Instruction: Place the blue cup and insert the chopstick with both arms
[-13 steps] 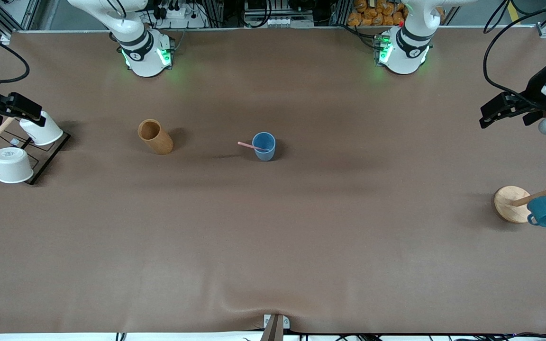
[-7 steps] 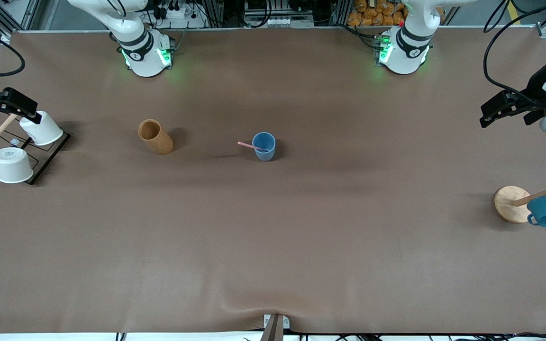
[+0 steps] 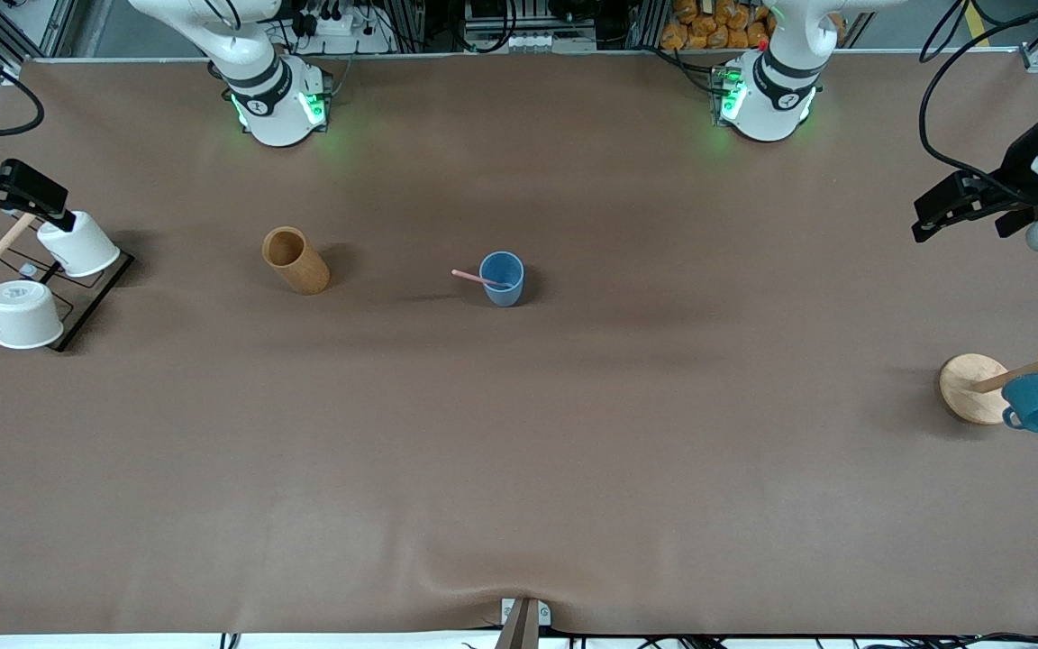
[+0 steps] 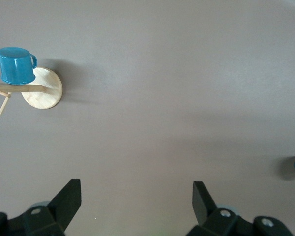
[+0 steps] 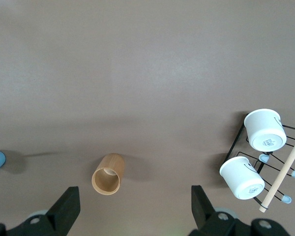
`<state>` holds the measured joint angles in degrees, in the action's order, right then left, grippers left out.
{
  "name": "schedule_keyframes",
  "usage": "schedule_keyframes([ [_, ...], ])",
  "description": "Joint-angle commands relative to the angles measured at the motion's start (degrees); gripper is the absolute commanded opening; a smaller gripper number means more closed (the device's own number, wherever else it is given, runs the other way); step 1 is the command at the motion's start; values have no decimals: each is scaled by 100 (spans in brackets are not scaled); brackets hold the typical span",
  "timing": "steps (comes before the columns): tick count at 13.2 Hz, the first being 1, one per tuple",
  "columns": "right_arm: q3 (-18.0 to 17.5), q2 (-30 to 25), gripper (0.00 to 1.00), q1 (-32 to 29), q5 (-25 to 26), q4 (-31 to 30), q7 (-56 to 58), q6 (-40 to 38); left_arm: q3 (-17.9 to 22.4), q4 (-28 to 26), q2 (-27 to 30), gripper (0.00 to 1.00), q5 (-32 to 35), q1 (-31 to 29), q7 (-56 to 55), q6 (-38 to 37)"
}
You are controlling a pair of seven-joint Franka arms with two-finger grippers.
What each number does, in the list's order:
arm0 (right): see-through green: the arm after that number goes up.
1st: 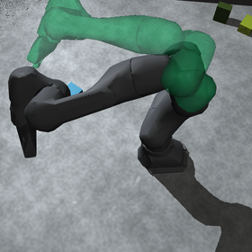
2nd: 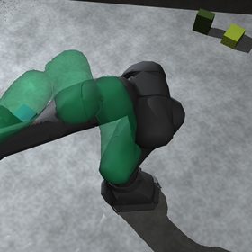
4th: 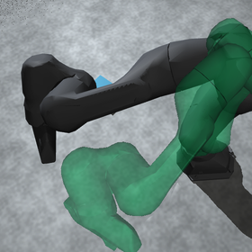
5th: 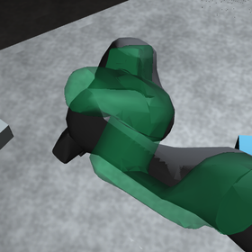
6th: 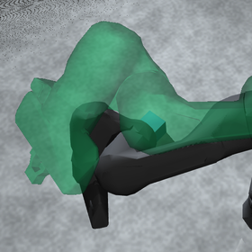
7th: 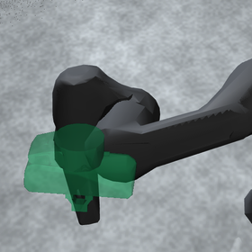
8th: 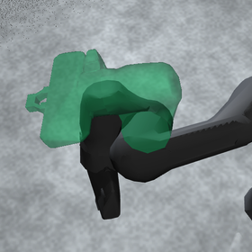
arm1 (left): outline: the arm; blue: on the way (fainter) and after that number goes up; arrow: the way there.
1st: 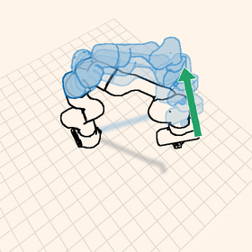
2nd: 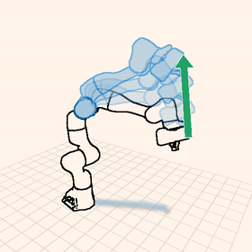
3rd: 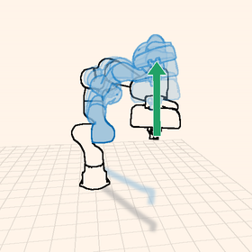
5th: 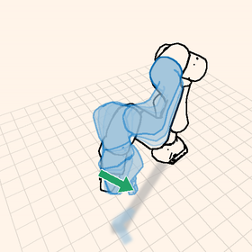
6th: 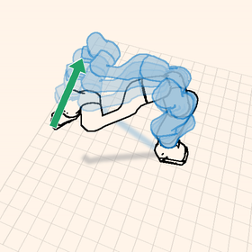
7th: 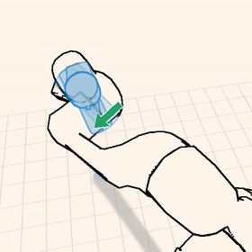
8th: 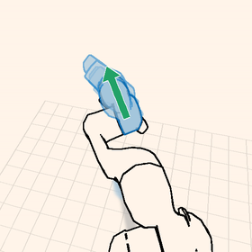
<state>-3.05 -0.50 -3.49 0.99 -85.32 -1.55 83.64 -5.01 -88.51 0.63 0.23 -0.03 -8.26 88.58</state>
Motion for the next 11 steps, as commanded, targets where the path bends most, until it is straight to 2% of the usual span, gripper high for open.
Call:
schedule_keyframes([
  [1, -46, -108, 100, -64, 24, -90, -39, 47, -8, 53, 60, 100, -23, -15, 96, -165],
  [11, -38, -108, 100, -55, 15, -99, -47, 38, -8, 106, 60, 100, -41, -32, 105, -200],
])
